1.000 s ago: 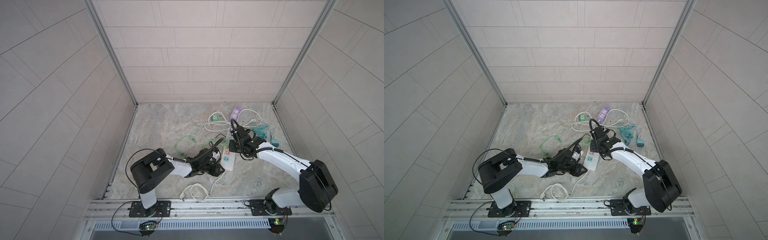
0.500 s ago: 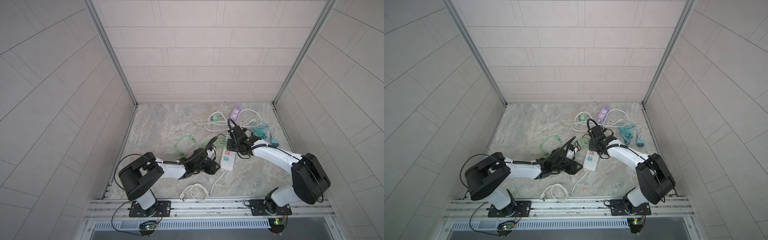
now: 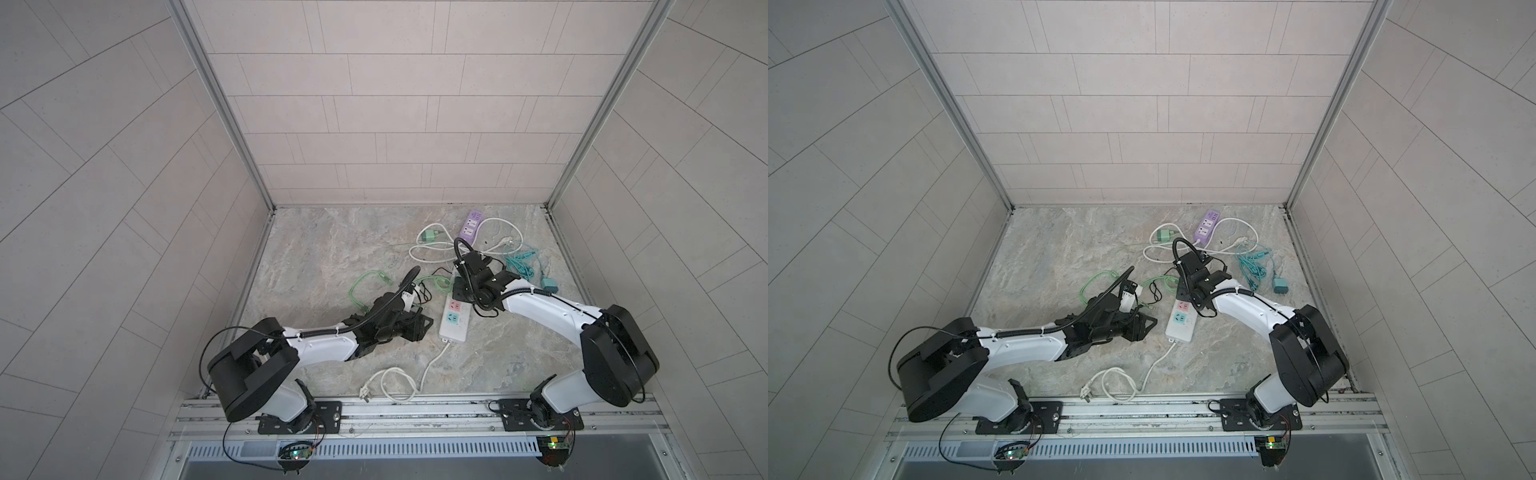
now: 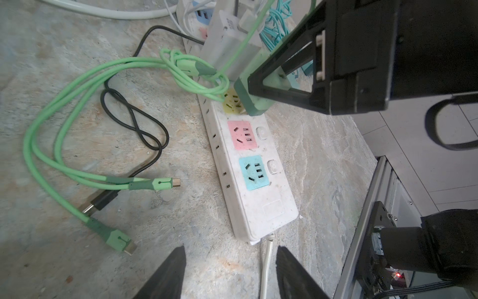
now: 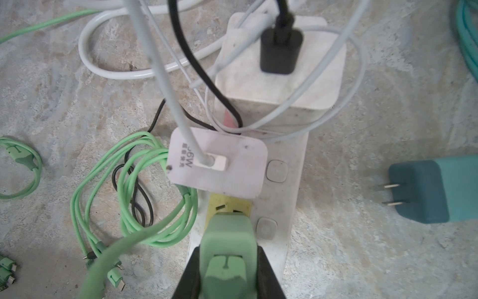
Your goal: Insert the plug
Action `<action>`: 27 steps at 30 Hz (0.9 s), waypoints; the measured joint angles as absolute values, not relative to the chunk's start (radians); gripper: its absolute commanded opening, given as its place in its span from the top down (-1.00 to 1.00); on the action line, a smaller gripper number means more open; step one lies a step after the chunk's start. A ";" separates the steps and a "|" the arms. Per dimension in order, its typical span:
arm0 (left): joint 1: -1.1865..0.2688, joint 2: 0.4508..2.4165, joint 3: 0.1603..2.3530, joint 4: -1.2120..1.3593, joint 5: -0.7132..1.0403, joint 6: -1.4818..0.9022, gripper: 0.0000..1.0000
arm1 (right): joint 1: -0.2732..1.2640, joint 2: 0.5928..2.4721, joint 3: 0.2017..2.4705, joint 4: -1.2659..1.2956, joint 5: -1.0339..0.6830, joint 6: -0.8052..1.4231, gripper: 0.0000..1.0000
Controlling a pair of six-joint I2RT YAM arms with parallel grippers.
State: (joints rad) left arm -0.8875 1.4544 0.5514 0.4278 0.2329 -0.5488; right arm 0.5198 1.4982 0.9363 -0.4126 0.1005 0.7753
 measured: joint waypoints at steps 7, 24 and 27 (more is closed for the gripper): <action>-0.882 1.443 0.527 0.430 0.199 -0.549 -0.23 | 0.527 1.498 0.929 -0.398 0.126 0.803 1.00; -0.882 1.406 0.479 0.445 0.157 -0.565 -0.23 | 0.527 1.461 0.870 -0.329 0.139 0.844 1.00; -0.881 1.398 0.476 0.445 0.152 -0.566 -0.23 | 0.527 1.455 0.863 -0.319 0.139 0.846 1.00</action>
State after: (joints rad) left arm -0.8810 1.3979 0.4759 0.4454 0.1516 -0.5663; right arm 0.5274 1.4548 0.8627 -0.3195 0.1387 0.8455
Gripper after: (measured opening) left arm 0.614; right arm 0.229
